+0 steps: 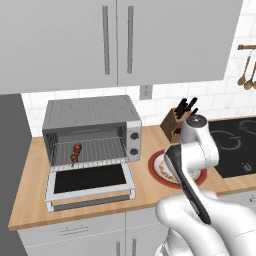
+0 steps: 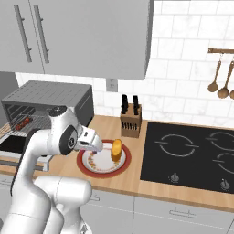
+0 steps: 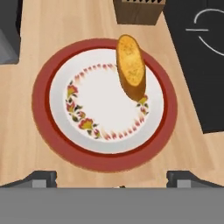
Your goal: Pick up the kebab skewer and baguette bread, and place them inside the toaster oven. Close the toaster oven door and start by setting the timer.
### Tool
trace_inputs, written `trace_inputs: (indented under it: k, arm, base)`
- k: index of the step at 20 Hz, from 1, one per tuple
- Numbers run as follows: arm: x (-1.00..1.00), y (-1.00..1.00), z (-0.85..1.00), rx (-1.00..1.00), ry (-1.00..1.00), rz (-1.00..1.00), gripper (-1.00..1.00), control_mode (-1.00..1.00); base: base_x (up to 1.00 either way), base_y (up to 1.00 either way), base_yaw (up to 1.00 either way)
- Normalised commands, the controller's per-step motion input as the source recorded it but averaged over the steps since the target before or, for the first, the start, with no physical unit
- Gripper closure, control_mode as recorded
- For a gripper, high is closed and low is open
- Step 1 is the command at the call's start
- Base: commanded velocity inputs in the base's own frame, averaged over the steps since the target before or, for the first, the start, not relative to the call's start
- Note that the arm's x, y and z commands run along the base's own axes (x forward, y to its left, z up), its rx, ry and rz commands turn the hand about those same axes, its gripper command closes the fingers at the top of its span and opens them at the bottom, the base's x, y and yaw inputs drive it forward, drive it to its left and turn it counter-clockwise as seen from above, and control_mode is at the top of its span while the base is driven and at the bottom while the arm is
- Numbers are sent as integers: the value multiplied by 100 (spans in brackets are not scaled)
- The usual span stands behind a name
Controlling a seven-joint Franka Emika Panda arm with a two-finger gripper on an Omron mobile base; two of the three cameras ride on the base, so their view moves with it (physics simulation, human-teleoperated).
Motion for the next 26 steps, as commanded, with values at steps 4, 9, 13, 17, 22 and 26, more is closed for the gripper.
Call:
trace_inputs:
  k: [4, 9, 13, 17, 22, 26]
  arm:
    - [46, -65, -11, -1, 7, 7, -100, -100]
    - [57, -26, -9, 0, 7, 3, -100, -100]
    - [56, -1, -13, 0, 6, 0, -100, -100]
    - [33, -9, -14, 0, 7, 0, -100, -100]
    - [13, -26, -25, 0, 5, 0, -100, -100]
    - [12, -17, -38, 0, 3, 0, -100, -100]
  base:
    - [0, 0, 0]
    - [0, 0, 0]
    - [0, 0, 0]
    - [0, 0, 0]
    - [0, 0, 0]
    - [0, 0, 0]
